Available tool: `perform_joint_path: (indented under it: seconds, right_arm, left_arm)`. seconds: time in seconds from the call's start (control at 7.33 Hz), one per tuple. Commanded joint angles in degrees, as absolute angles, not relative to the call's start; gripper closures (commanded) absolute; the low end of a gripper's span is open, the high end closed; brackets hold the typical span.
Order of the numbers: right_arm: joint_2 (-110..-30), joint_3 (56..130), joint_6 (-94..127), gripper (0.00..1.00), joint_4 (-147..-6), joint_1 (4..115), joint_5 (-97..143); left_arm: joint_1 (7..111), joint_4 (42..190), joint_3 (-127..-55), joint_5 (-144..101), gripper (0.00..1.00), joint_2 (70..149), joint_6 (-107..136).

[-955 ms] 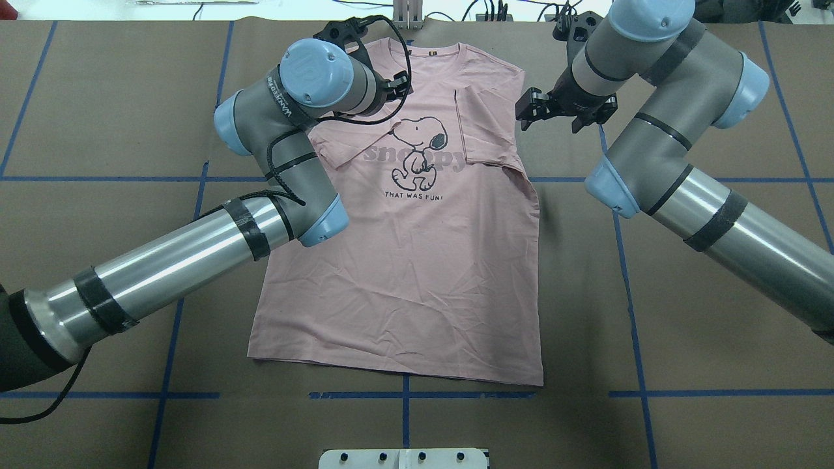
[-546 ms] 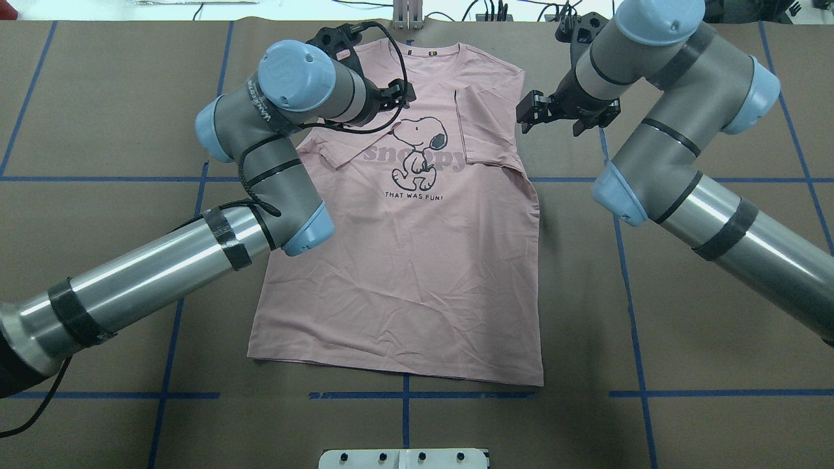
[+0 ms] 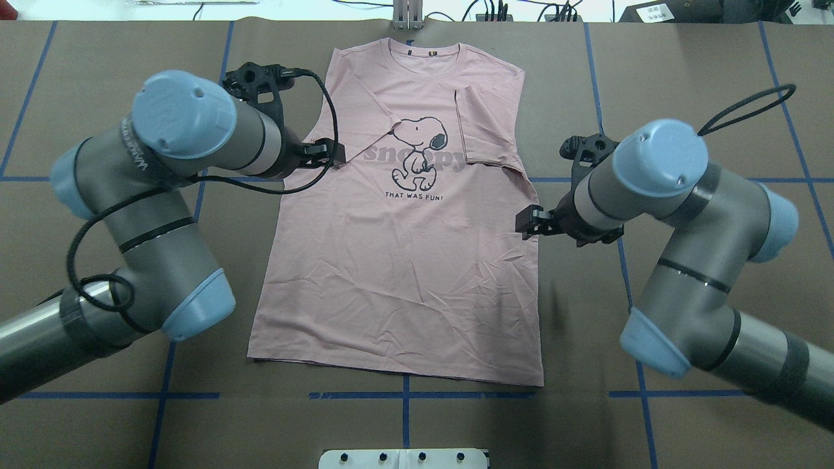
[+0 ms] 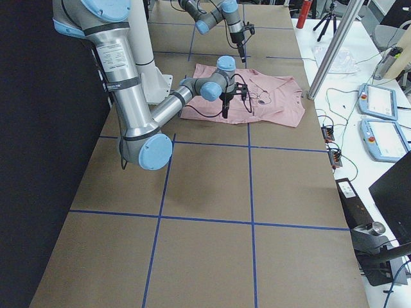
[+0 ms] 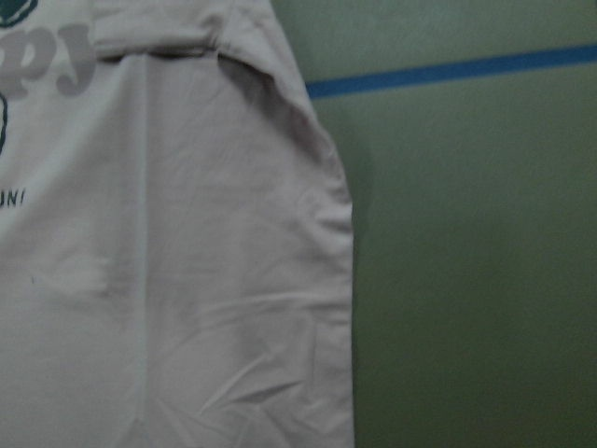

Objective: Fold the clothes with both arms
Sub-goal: 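Move the right gripper to the hem corner nearest the robot while the left gripper lowers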

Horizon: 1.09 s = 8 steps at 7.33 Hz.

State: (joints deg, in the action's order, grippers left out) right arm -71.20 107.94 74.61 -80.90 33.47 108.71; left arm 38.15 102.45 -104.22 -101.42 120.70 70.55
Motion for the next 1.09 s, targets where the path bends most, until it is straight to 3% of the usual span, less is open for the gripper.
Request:
perform_joint_path:
  seconds: [0.0, 0.41, 0.96]
  right_arm:
    - [-75.29, 114.31, 85.74, 0.0, -80.68, 21.58, 96.99]
    - [-78.39, 116.98, 94.11, 0.0, -80.77, 10.66, 87.19]
    - [-80.33, 116.54, 94.13, 0.0, -80.86, 10.28, 87.53]
  left_arm:
    - [37.27, 101.25, -110.47, -101.16, 0.0, 116.37, 70.66]
    - [37.09, 101.77, -109.43, -101.34, 0.0, 116.1, 70.58]
    - [36.74, 101.87, -109.34, -101.42, 0.0, 116.45, 70.66]
